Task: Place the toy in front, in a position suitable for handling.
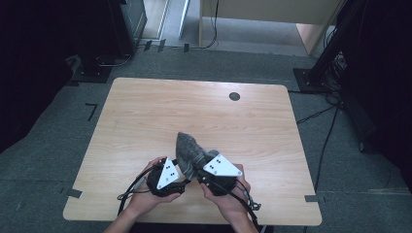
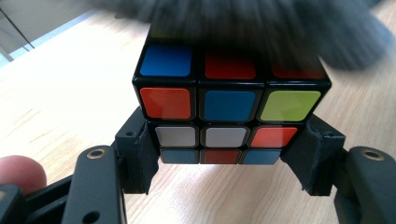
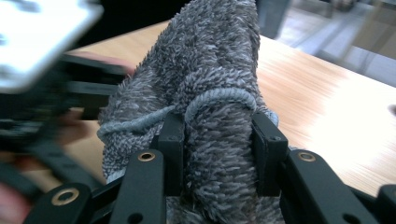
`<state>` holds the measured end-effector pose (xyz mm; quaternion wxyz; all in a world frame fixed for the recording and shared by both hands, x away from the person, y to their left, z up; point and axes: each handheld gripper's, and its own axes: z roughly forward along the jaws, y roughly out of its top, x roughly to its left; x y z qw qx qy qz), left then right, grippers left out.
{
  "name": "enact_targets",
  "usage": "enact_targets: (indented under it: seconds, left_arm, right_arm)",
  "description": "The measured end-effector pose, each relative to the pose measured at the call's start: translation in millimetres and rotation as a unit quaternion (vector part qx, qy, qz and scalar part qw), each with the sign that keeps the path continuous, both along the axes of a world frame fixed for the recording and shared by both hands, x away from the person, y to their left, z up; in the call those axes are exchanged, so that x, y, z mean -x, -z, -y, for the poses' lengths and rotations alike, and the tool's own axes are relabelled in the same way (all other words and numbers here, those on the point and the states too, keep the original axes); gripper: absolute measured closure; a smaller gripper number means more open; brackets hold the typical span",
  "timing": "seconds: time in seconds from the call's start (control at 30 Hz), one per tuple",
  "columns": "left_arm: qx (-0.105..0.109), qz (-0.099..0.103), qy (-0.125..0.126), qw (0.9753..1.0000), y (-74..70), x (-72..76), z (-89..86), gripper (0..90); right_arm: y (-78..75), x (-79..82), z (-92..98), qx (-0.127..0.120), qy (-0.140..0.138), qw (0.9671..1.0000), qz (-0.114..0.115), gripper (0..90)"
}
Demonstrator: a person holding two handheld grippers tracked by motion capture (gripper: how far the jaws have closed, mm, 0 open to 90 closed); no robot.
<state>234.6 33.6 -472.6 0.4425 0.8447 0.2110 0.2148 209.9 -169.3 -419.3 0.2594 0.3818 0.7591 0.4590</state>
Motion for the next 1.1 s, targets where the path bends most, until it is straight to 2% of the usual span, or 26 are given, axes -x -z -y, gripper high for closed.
enact_targets:
  seconds: [0.1, 0.17, 0.27, 0.3, 0.33, 0.37, 0.43, 0.53, 0.57, 0.7, 0.73, 0.77, 0.83, 0.87, 0.93, 1.03, 1.1]
  left_arm:
    - [0.011, -0.001, -0.001, 0.9999, -0.3, -1.9, -2.5, 34.8]
    - [0.023, -0.004, 0.005, 0.9997, -0.9, -2.7, -5.0, 34.8]
    - [0.052, -0.007, 0.020, 0.9984, -2.6, -3.2, -8.9, 34.8]
    - [0.061, -0.008, 0.025, 0.9978, -3.4, -3.3, -10.0, 34.8]
    - [0.070, -0.009, 0.029, 0.9971, -3.9, -3.0, -10.7, 34.8]
    - [0.082, -0.008, 0.032, 0.9961, -5.4, -2.3, -12.2, 34.8]
    - [0.086, -0.008, 0.032, 0.9957, -6.2, -2.3, -13.2, 34.8]
    - [0.115, -0.008, 0.042, 0.9925, -9.8, -1.6, -19.1, 34.8]
    - [0.125, -0.008, 0.045, 0.9911, -11.2, -1.4, -20.7, 34.8]
    - [0.135, -0.004, 0.046, 0.9898, -14.0, -1.4, -24.3, 34.8]
    - [0.141, -0.005, 0.045, 0.9890, -14.4, -2.1, -26.0, 34.8]
    - [0.141, -0.005, 0.045, 0.9890, -14.4, -2.1, -26.0, 34.8]
    - [0.144, -0.002, 0.044, 0.9886, -14.7, -2.7, -27.1, 34.8]
    - [0.142, -0.001, 0.044, 0.9888, -14.5, -2.7, -27.1, 34.8]
    - [0.136, -0.001, 0.043, 0.9897, -13.4, -3.1, -27.0, 34.8]
    - [0.133, -0.002, 0.044, 0.9902, -11.9, -3.3, -26.3, 34.8]
    - [0.136, -0.005, 0.047, 0.9896, -11.0, -3.1, -24.9, 34.8]
  right_arm:
    - [-0.9, -5.8, 15.4, -0.011, 0.024, 0.9996, -0.006, 63.8]
    - [-2.9, -6.7, 21.7, -0.011, 0.032, 0.9994, -0.001, 63.8]
    - [-5.5, -8.0, 28.7, -0.021, 0.037, 0.9991, -0.001, 63.8]
    - [-4.5, -8.8, 31.0, -0.036, 0.031, 0.9989, -0.010, 63.8]
    - [-4.5, -8.8, 31.0, -0.036, 0.031, 0.9989, -0.010, 63.8]
    - [-2.2, -9.0, 30.3, -0.055, 0.011, 0.9982, -0.019, 63.9]
    - [1.0, -9.8, 29.5, -0.071, 0.004, 0.9971, -0.029, 64.0]
    - [6.1, -12.9, 31.7, -0.094, -0.004, 0.9945, -0.046, 64.2]
    - [8.1, -13.8, 31.6, -0.091, -0.004, 0.9947, -0.048, 64.2]
    - [14.5, -15.9, 31.4, -0.085, -0.002, 0.9947, -0.058, 64.3]
    - [18.8, -18.7, 31.4, -0.071, -0.002, 0.9950, -0.071, 64.3]
    - [18.8, -18.7, 31.4, -0.071, -0.002, 0.9950, -0.071, 64.3]
    - [22.8, -22.7, 33.7, -0.050, 0.005, 0.9953, -0.083, 64.2]
    - [21.6, -23.1, 36.2, -0.056, 0.009, 0.9951, -0.082, 64.2]
    - [13.9, -21.2, 43.5, -0.084, 0.015, 0.9941, -0.068, 64.2]
    - [-3.5, -13.3, 50.5, -0.126, 0.009, 0.9915, -0.030, 64.2]
    - [-7.7, -11.0, 50.5, -0.134, 0.007, 0.9907, -0.023, 64.2]
